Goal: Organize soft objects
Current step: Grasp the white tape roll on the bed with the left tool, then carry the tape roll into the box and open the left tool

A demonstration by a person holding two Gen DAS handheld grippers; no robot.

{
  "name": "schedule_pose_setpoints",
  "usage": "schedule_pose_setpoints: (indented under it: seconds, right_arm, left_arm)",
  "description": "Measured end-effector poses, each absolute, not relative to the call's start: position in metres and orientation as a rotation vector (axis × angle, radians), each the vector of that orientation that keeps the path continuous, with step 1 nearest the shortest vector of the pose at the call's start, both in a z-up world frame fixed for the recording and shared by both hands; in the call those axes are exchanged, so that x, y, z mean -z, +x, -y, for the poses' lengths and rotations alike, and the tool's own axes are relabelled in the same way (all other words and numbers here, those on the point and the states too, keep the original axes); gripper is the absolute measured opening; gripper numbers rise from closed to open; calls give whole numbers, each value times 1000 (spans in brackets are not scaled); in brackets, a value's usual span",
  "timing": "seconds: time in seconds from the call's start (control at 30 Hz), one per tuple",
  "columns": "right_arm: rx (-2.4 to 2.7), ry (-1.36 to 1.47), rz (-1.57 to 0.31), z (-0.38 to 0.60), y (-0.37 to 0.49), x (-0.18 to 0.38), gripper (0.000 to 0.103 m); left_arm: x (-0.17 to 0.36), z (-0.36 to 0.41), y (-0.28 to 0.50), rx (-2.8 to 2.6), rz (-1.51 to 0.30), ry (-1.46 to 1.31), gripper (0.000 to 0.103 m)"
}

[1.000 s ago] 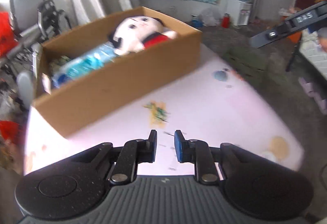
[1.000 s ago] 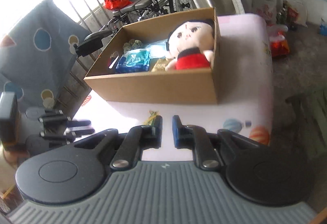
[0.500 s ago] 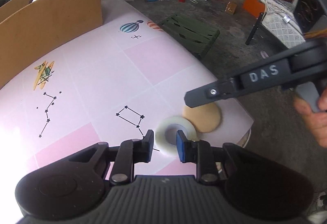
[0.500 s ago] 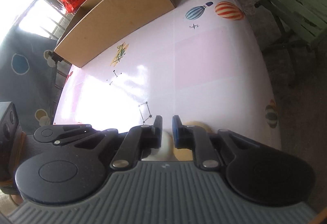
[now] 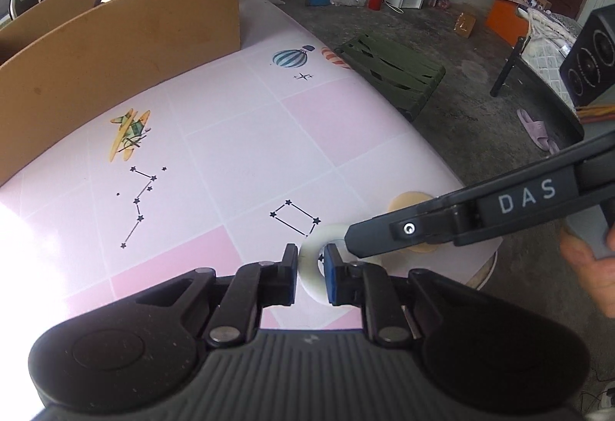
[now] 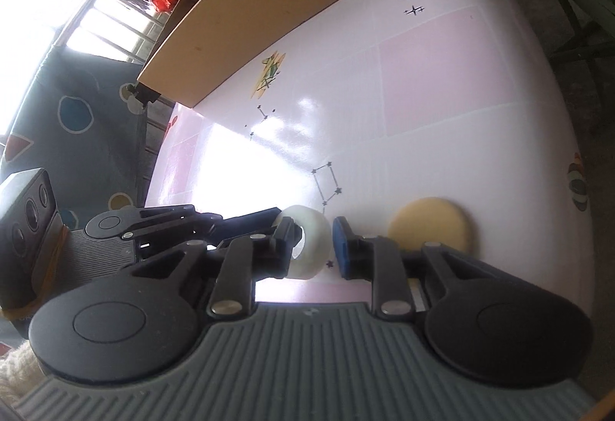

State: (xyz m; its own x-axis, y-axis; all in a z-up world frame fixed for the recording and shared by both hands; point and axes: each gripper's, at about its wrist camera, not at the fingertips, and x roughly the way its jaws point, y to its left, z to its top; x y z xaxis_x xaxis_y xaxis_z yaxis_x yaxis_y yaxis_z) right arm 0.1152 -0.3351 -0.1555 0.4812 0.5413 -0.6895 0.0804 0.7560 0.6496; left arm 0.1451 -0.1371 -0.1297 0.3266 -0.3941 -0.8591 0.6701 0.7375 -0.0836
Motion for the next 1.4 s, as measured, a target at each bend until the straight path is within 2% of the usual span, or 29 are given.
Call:
schedule_pose_setpoints:
  seconds: [0.1,0.17,0.4,0.63,0.77,0.87,1.0,1.1,1.17,1.2,1.27,1.33,1.4]
  right_arm:
    - [-339,684,-1037,323,121,155,24]
    - [-344,651,-1020,316,124,152,12]
    - [-462,406,-944,271,186,98,12]
    - [-538,342,-860,238,333,29,11]
    - [-576,405,-828,228,437,16,11]
    - [-518,468,-864,222,521,32,11]
    - [-391,452,-930,211,603,63,13]
    - [-320,651,-946,218,630,86,13]
    - [-305,651,-945,214,633,91,13]
    - [-319,592,-944,207,629,94,13]
    - [-342,463,-946,195,622,93,13]
    - [-366,383,-940,191,606,87,13]
    - [-395,393,-927,198,588,77,13]
  left_arm:
    - [122,131,145,695,-995,328,15]
    - [118,126,145,679,-977,342,15]
    - [79,101,174,636,-901,396,15]
    - [12,73,275,515,-799,387,14]
    - [-11,62,377,451,-867,373,14]
    - [-5,59,455,423,-865,424,14]
    - [40,53,547,335,-946,430,14]
    - [77,51,586,249,-976,485,14]
    - [92,48,599,267,-999,461,15]
    - [97,48,602,268,-1004,464,16]
    - [106,52,605,235,-998,492,27]
    - [109,51,609,213,-1041,451,50]
    - [106,52,604,181,-1041,446,52]
